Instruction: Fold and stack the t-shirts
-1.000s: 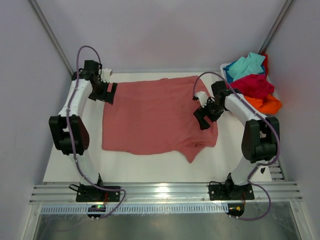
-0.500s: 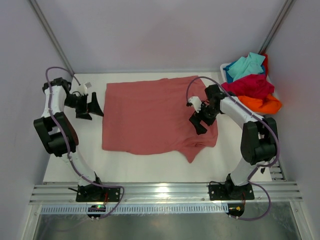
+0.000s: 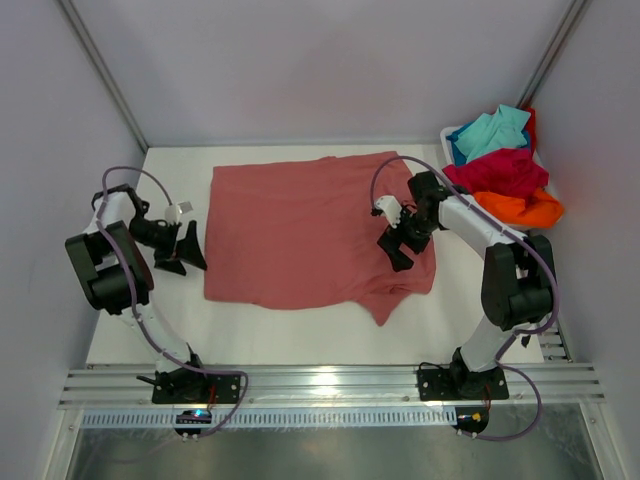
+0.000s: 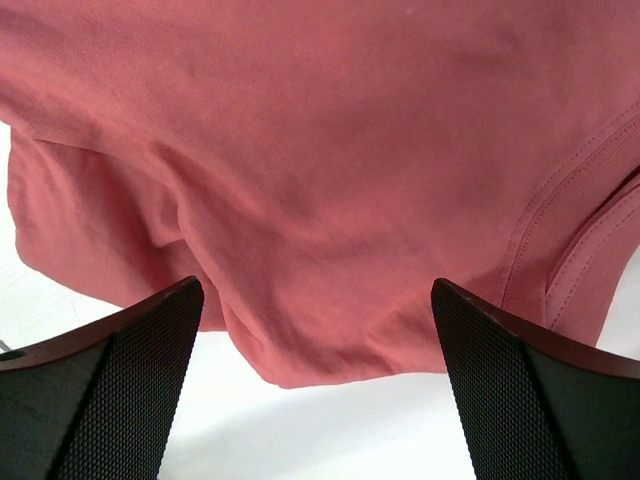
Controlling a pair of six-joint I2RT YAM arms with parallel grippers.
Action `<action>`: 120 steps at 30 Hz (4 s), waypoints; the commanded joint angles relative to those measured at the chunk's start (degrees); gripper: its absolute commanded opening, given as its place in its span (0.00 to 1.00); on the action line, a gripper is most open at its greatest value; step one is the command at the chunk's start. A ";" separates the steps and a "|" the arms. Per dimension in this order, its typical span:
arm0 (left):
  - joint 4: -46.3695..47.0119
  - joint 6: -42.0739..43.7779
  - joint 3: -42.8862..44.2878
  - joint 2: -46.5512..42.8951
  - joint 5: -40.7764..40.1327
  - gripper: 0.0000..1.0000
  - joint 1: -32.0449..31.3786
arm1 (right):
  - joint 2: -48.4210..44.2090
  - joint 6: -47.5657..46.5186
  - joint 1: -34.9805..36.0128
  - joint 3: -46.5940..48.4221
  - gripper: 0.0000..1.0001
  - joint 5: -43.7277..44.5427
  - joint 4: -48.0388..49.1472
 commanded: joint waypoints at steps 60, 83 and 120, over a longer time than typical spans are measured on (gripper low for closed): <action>26.53 -28.02 51.73 25.75 -29.16 0.99 -15.95 | 37.13 23.08 -1.50 56.45 0.99 31.15 23.72; 47.72 -30.05 56.38 36.12 -29.97 0.99 -19.38 | 46.62 21.08 -3.52 62.34 0.99 23.06 30.57; 44.74 -33.56 54.80 36.48 -31.81 0.98 -21.14 | 48.47 17.02 -3.43 64.10 0.99 21.05 32.97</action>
